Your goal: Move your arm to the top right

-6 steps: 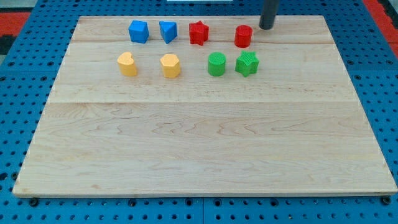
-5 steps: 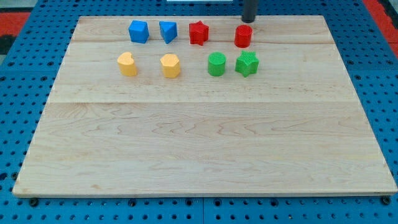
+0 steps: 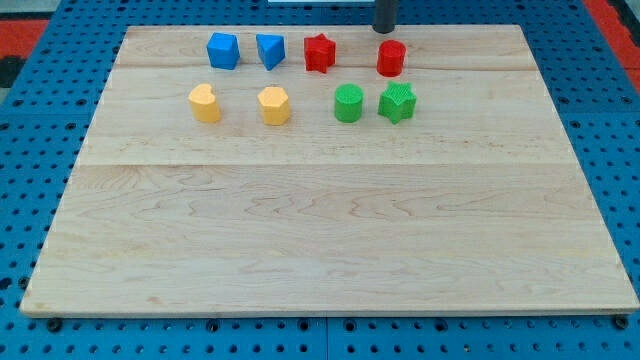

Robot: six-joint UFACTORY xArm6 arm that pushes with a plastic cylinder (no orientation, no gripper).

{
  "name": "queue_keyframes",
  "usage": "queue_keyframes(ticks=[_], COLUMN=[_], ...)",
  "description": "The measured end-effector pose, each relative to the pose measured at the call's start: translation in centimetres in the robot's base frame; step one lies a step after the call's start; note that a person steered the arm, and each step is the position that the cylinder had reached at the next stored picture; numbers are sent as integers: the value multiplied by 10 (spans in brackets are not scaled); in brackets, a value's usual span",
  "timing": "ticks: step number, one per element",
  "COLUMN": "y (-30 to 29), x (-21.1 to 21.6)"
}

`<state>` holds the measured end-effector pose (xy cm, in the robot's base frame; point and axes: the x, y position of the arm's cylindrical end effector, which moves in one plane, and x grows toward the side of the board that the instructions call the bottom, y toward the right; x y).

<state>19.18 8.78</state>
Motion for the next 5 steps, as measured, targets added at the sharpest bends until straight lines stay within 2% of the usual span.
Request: queue_keyframes(ticks=[1,2,3,5], y=[19,83,120,136], x=[0,0,0,41])
